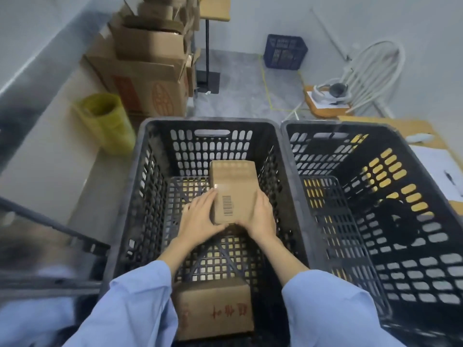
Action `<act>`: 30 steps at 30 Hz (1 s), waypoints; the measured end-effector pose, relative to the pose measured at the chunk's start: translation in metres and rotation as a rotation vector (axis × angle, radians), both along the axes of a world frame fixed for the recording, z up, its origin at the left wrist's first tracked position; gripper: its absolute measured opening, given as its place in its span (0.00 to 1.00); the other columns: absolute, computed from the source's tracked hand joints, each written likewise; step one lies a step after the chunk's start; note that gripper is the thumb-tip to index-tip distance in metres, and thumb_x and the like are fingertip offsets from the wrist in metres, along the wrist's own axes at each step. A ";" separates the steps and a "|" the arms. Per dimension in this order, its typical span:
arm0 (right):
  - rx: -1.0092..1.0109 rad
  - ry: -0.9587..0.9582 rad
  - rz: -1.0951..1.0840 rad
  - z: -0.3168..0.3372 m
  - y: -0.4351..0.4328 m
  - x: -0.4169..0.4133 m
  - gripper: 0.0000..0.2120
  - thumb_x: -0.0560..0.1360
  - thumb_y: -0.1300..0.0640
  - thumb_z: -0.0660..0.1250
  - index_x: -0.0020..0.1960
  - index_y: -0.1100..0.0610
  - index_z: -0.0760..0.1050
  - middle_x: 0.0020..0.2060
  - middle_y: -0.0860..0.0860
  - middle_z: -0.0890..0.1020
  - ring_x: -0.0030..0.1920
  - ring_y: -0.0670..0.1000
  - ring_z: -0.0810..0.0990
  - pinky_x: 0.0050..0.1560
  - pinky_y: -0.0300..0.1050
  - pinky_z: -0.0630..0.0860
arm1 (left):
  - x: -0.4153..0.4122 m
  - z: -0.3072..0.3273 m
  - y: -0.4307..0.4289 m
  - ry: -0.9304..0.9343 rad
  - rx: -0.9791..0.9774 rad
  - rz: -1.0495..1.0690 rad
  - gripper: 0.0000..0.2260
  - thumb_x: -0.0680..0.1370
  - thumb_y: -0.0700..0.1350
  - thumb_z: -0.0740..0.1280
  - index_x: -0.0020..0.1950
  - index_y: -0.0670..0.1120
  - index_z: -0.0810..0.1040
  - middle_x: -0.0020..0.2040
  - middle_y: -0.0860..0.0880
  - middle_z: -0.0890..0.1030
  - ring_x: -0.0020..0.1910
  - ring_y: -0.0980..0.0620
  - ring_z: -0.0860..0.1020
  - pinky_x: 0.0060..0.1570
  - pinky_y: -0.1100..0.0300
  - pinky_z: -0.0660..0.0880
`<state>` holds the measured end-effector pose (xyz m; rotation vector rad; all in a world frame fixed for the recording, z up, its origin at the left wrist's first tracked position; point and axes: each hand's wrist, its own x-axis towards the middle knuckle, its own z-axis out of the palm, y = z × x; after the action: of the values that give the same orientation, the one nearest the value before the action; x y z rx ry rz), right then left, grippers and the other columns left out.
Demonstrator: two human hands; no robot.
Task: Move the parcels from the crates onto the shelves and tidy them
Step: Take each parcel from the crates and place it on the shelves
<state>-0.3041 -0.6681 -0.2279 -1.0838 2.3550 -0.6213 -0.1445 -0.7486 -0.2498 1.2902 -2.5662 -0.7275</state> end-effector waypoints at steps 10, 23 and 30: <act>0.021 0.023 -0.031 -0.021 0.020 0.011 0.53 0.67 0.56 0.80 0.80 0.54 0.49 0.80 0.51 0.52 0.79 0.51 0.53 0.77 0.49 0.57 | 0.006 -0.022 0.010 0.073 0.144 0.036 0.49 0.67 0.62 0.75 0.80 0.51 0.54 0.79 0.52 0.60 0.75 0.50 0.61 0.72 0.46 0.62; -0.013 -0.107 0.065 -0.028 0.014 0.012 0.56 0.64 0.57 0.82 0.80 0.50 0.49 0.75 0.49 0.56 0.73 0.52 0.63 0.71 0.49 0.65 | 0.030 -0.026 -0.006 0.278 0.292 0.168 0.49 0.64 0.49 0.81 0.79 0.48 0.58 0.75 0.48 0.65 0.74 0.50 0.64 0.73 0.52 0.62; -0.031 -0.283 0.006 -0.040 0.007 0.006 0.65 0.59 0.59 0.84 0.81 0.55 0.42 0.78 0.52 0.57 0.76 0.52 0.58 0.72 0.39 0.54 | 0.021 -0.031 -0.016 0.263 0.432 0.161 0.56 0.61 0.50 0.83 0.80 0.51 0.51 0.79 0.50 0.59 0.76 0.51 0.59 0.75 0.53 0.57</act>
<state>-0.2984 -0.6612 -0.2680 -0.9466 2.1048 -0.7578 -0.1230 -0.7641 -0.2812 1.3821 -2.1390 -1.3683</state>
